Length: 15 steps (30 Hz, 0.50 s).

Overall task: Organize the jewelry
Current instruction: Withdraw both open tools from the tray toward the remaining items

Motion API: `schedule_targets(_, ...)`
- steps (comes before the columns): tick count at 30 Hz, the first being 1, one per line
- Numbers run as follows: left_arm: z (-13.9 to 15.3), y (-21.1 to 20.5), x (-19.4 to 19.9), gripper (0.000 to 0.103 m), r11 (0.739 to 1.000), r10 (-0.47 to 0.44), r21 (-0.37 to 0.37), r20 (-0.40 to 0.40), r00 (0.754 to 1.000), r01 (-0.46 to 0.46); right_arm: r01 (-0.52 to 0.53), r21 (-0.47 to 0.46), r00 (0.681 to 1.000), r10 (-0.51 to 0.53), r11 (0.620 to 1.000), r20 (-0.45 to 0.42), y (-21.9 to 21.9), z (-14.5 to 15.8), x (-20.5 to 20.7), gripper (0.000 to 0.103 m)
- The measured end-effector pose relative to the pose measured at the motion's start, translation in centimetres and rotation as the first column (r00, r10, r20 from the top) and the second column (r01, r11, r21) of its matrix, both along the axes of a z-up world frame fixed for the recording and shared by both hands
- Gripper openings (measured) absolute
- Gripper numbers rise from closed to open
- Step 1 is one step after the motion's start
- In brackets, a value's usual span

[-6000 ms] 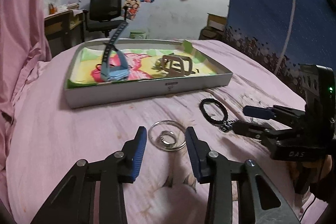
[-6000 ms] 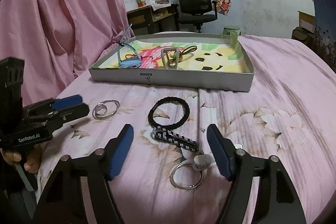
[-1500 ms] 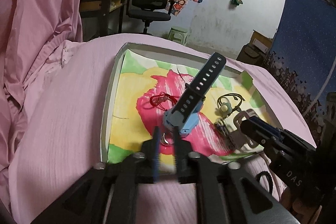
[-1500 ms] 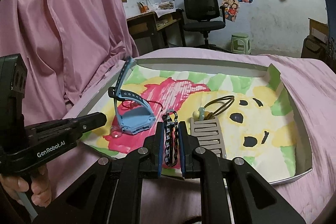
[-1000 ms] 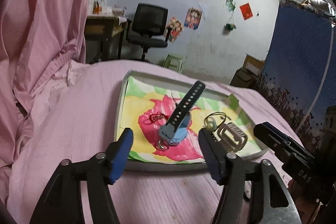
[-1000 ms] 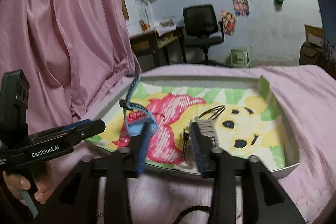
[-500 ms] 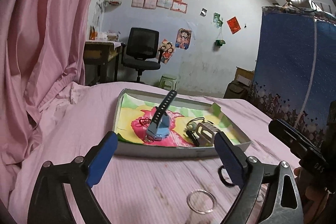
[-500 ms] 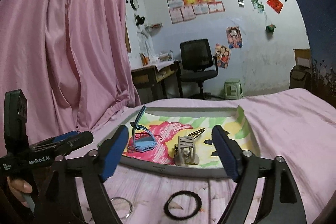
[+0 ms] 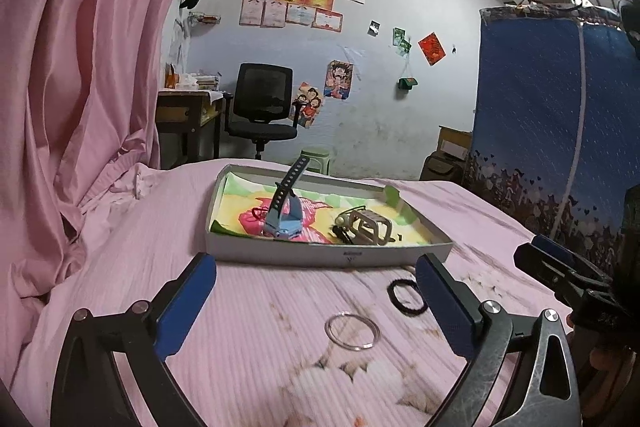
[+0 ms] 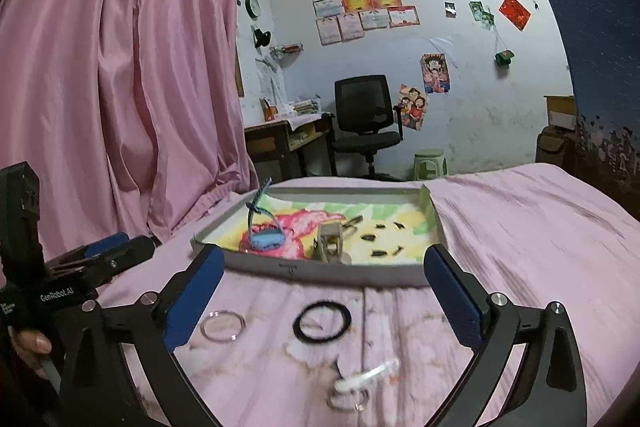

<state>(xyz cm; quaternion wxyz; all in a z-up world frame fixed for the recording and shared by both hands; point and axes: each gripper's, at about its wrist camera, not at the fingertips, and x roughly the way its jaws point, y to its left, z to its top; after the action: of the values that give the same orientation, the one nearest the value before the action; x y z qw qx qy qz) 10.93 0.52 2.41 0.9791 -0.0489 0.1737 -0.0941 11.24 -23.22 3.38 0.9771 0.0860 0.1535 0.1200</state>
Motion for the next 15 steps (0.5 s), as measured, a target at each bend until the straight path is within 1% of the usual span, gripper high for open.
schedule_targets(4, -0.5, -0.3, -0.8, 0.101, 1.000, -0.003, 0.010, -0.002, 1.000, 0.003, 0.011, -0.009, 1.000, -0.011, 1.000, -0.016, -0.6, -0.8, -1.1, 0.098)
schedule_targets(8, -1.0, -0.4, -1.2, 0.101, 1.000, -0.012, 0.020, -0.021, 1.000, 0.013, 0.011, -0.020, 0.999, -0.012, 1.000, -0.039, -0.6, -1.6, -1.7, 0.098)
schedule_targets(11, -1.4, -0.3, -0.8, 0.101, 0.999, -0.026, 0.026, -0.057, 0.998, 0.028, 0.008, -0.030, 0.998, -0.010, 1.000, -0.065, -0.4, -2.0, -1.9, 0.098)
schedule_targets(15, -2.2, -0.4, -0.1, 0.101, 0.998, -0.059, 0.023, -0.122, 0.991, 0.062, -0.004, -0.043, 0.993, -0.001, 0.999, -0.121, -0.4, -2.8, -1.7, 0.098)
